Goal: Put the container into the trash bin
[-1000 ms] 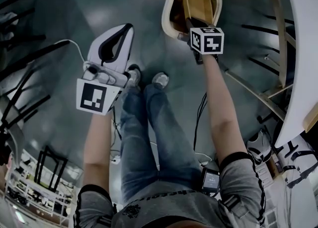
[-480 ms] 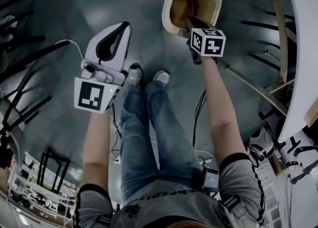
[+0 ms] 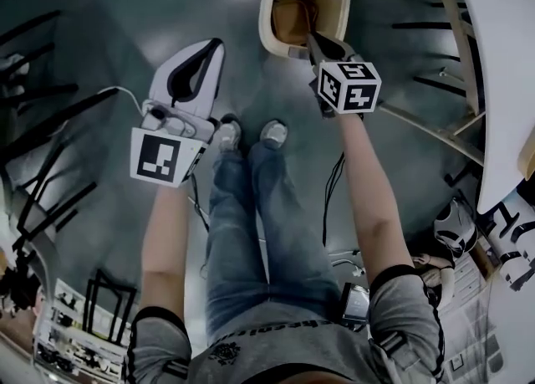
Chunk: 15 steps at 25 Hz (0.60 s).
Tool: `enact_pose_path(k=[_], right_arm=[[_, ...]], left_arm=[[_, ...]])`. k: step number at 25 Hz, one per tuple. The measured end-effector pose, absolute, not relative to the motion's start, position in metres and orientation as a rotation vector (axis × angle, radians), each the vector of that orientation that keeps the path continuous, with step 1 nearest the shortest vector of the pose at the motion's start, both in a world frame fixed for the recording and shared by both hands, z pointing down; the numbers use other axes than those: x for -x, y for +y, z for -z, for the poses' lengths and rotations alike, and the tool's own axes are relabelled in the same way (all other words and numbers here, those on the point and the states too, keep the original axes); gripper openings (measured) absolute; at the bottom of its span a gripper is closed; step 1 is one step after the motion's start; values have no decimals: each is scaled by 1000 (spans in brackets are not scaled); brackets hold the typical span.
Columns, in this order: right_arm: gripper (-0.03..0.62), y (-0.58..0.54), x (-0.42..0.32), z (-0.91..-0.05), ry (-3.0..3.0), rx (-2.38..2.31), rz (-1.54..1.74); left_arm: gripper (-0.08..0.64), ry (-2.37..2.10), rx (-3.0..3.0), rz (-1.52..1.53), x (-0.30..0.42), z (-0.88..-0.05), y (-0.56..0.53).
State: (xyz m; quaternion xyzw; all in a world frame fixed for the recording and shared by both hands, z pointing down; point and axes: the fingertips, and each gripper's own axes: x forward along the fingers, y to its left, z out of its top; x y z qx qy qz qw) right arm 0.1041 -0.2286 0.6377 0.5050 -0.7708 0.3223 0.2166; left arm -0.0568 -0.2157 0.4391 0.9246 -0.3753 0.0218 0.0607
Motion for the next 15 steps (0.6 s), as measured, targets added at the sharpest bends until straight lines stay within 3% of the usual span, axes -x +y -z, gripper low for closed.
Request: enact_pose_path(k=[15], right_arm=[[2, -161, -109, -549, -2167, -1610, -759]], left_arm=[[14, -962, -2900, -46, 37, -399, -186]])
